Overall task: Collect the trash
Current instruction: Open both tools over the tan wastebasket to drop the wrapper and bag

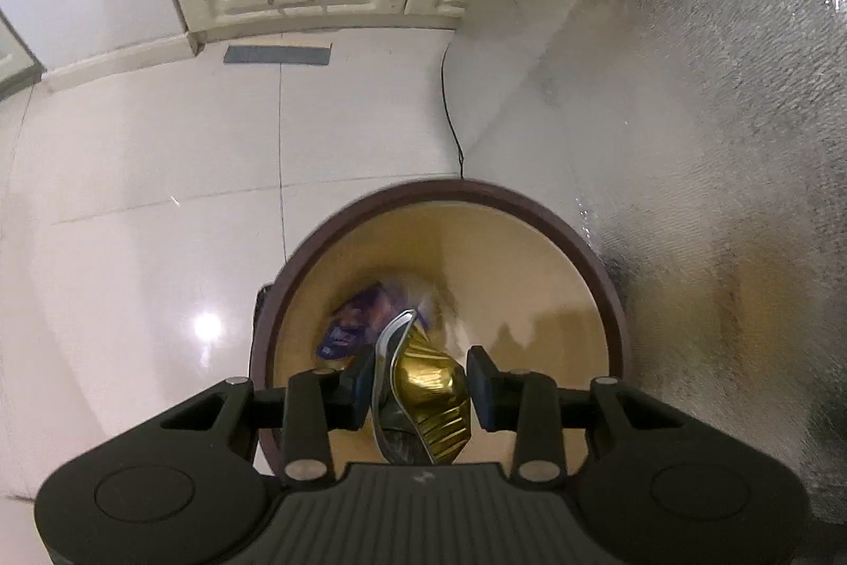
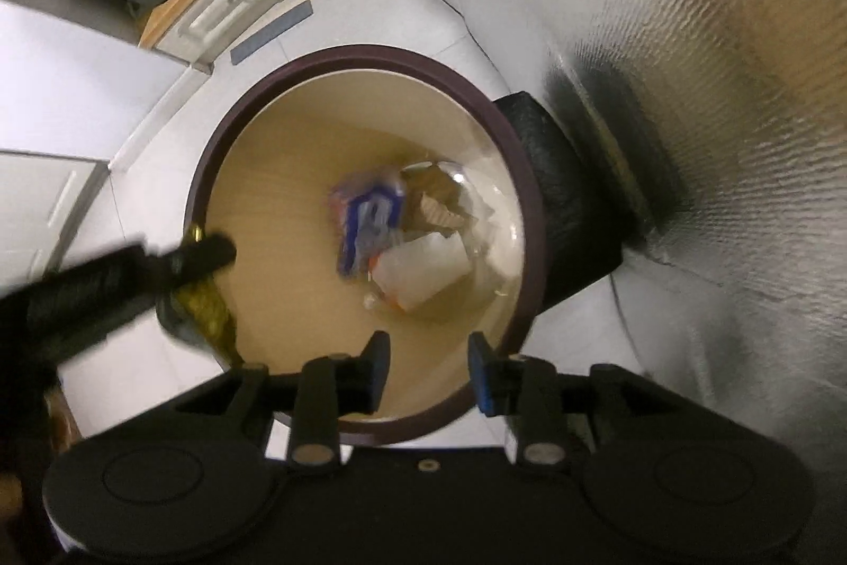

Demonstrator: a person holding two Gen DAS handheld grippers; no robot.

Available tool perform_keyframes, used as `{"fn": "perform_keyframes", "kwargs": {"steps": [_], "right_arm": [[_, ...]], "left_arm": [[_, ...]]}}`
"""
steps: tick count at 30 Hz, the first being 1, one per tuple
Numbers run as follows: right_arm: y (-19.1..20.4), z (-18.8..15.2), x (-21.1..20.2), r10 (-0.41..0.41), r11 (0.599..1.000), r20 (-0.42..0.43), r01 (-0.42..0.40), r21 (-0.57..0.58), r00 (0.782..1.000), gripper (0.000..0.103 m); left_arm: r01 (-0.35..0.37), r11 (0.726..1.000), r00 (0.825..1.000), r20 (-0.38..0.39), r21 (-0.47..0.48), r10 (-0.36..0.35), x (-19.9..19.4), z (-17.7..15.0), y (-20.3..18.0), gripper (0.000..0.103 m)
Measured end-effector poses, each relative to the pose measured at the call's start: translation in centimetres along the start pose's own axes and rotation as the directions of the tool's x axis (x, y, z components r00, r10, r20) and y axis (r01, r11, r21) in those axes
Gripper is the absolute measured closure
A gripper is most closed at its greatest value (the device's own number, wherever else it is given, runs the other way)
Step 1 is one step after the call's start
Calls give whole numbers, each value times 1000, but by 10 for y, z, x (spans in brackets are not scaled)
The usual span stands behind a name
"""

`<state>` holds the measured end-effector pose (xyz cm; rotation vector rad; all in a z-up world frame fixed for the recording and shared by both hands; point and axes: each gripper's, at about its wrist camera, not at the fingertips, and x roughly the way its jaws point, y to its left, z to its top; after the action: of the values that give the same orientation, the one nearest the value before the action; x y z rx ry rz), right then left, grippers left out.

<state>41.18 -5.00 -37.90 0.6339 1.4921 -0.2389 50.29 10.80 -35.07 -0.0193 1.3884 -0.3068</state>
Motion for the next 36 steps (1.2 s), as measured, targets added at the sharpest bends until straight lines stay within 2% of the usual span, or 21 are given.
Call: {"fn": "perform_keyframes", "kwargs": {"steps": [5, 7, 9, 12, 17, 21, 31, 36], "right_arm": [[-5, -1, -11, -3, 999, 28, 4, -37, 1000, 70], [-6, 1, -14, -2, 999, 36, 4, -48, 999, 70], [-6, 3, -16, -5, 999, 38, 7, -52, 999, 70], [-6, 4, -22, -12, 998, 46, 15, -61, 999, 69], [-7, 7, -31, -22, 997, 55, 26, -68, 998, 68], [-5, 7, -37, -24, 996, 56, 29, -81, 998, 68], [10, -4, -55, -45, 975, 91, 64, -215, 995, 52], [15, -7, -72, -50, 954, 129, 85, -286, 990, 43]], "left_arm": [[-11, 1000, 1000, 25, 29, 11, 1, 13, -5, 64], [-1, 1000, 1000, 12, 31, 1, 1, 13, -7, 61], [5, 1000, 1000, -19, 26, -5, 3, 9, -5, 41], [0, 1000, 999, -50, 18, 1, 3, -5, -4, 35], [3, 1000, 995, -97, -10, -4, 1, -27, 4, 34], [-5, 999, 995, -100, -36, 2, -7, -38, 11, 32], [-39, 997, 997, -71, -69, 34, -39, -52, 23, 21], [-54, 995, 997, -51, -87, 49, -56, -60, 26, 9]]}}
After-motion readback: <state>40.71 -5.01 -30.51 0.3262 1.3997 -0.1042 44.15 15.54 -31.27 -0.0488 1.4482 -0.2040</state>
